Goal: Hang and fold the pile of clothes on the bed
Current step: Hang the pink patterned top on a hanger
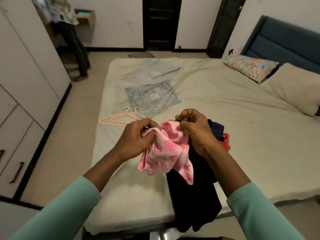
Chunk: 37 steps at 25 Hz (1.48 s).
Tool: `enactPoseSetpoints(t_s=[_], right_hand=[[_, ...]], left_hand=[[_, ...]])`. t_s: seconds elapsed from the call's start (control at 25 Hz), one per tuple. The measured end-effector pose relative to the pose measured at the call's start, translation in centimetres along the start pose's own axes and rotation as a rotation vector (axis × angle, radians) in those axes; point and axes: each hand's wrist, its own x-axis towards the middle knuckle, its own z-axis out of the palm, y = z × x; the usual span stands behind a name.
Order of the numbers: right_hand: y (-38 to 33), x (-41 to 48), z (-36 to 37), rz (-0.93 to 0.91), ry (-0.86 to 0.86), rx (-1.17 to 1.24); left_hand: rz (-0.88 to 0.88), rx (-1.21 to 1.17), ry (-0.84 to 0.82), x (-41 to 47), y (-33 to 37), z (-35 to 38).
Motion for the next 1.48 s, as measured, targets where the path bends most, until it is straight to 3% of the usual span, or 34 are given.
enactPoseSetpoints(t_s=[0.12, 0.24, 0.36, 0.48, 0.56, 0.68, 0.92, 1.0, 1.08, 1.2, 1.32, 1.48], right_hand=[[-1.0, -2.6, 0.7, 0.06, 0.02, 0.107], [-2.2, -4.1, 1.9, 0.134, -0.029, 0.307], [-3.3, -4.4, 3.4, 0.18, -0.057, 0.42], [-4.6, -3.2, 5.2, 0.113, -0.016, 0.408], [-5.1, -2.1, 5.8, -0.014, 0.077, 0.288], [-5.3, -0.5, 6.2, -0.224, 0.176, -0.111], [-2.9, 0.8, 9.8, -0.424, -0.011, -1.186], [-3.4, 1.0, 10.4, -0.475, -0.036, -1.257], [-4.5, 1.1, 10.8, -0.517, -0.083, -1.228], [-6.5, 1.9, 11.3, -0.469, -0.085, -1.398], [-8.2, 3.1, 10.0, -0.403, 0.031, -1.606], [-9.0, 3.4, 7.5, -0.342, 0.092, -1.49]], left_hand=[[0.016, -0.034, -0.158, -3.6, 0.8, -1.1], [-0.009, -0.136, -0.102, -5.0, 0.9, -1.0], [-0.044, 0.069, 0.06, -3.5, -0.1, -0.2], [-0.015, 0.261, -0.04, -0.3, -1.8, -1.4], [-0.02, 0.213, -0.123, 2.0, -2.5, -4.1], [0.108, 0.169, -0.122, 4.4, -2.8, -8.8], [0.408, 0.429, -0.275, 10.4, 0.6, -16.3], [0.503, 0.606, -0.326, 12.2, 1.6, -18.2], [0.722, 0.82, -0.352, 13.5, 2.4, -19.7], [1.006, 1.123, -0.445, 14.8, 3.2, -20.8], [0.982, 1.261, -0.511, 15.5, 3.5, -21.7], [0.879, 1.255, -0.551, 16.1, 1.9, -23.0]])
